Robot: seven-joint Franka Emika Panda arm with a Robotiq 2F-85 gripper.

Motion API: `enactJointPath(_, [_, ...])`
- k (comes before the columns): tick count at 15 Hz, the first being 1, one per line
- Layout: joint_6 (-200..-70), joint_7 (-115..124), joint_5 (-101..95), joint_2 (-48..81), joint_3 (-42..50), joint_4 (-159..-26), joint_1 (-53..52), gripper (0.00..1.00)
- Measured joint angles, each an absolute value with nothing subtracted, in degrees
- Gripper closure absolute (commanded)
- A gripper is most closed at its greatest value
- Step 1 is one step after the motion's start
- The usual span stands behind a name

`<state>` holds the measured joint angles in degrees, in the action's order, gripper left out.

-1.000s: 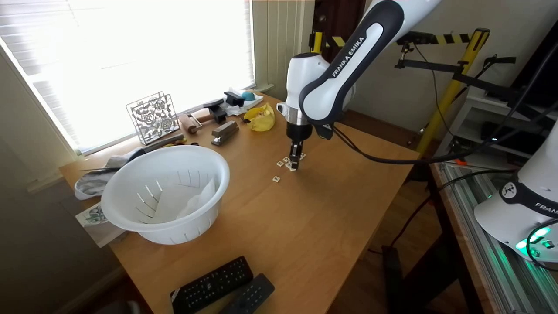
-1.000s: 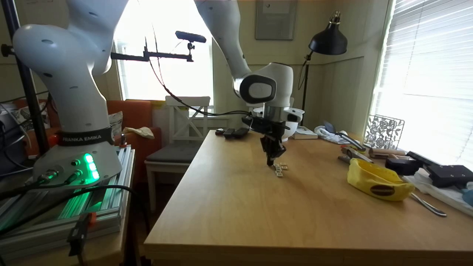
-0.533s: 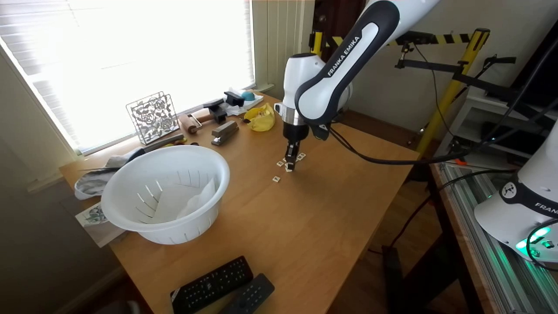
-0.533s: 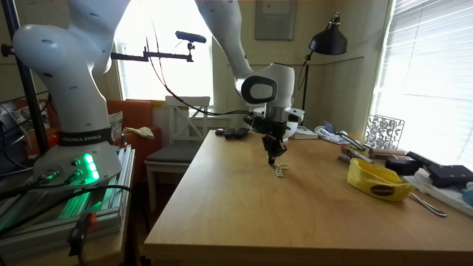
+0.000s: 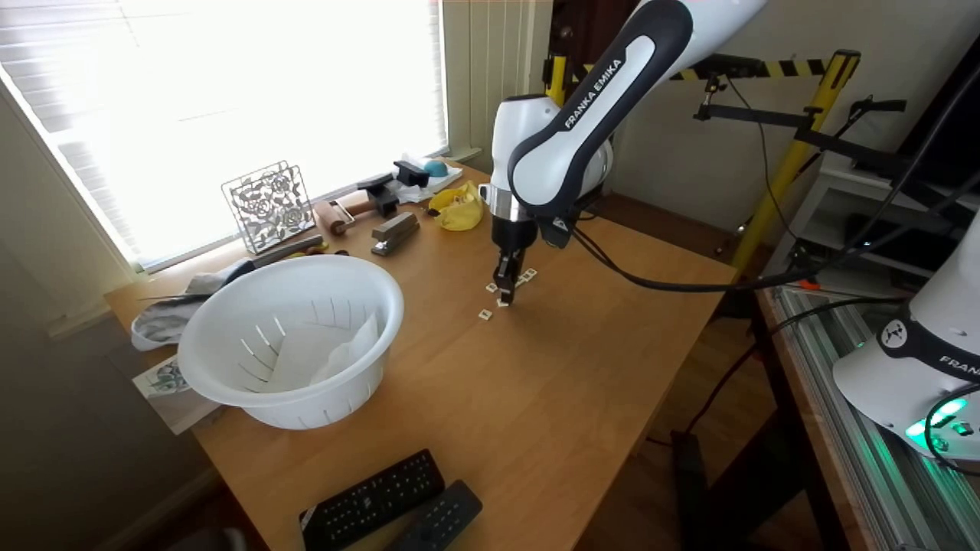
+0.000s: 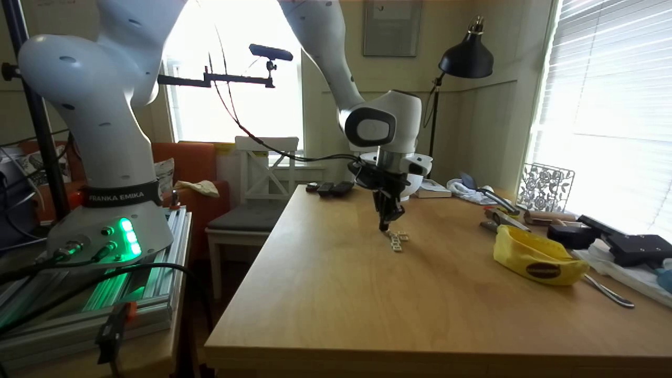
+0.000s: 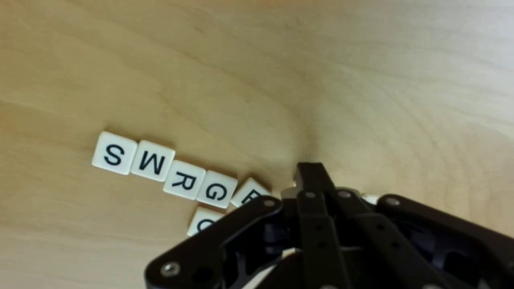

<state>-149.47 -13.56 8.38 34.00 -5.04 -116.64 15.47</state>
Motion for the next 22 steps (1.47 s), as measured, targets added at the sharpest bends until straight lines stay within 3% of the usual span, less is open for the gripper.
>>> enactJointPath(22, [-147.2,-7.6,11.6,34.6,-4.7,-115.2,15.3,1.00])
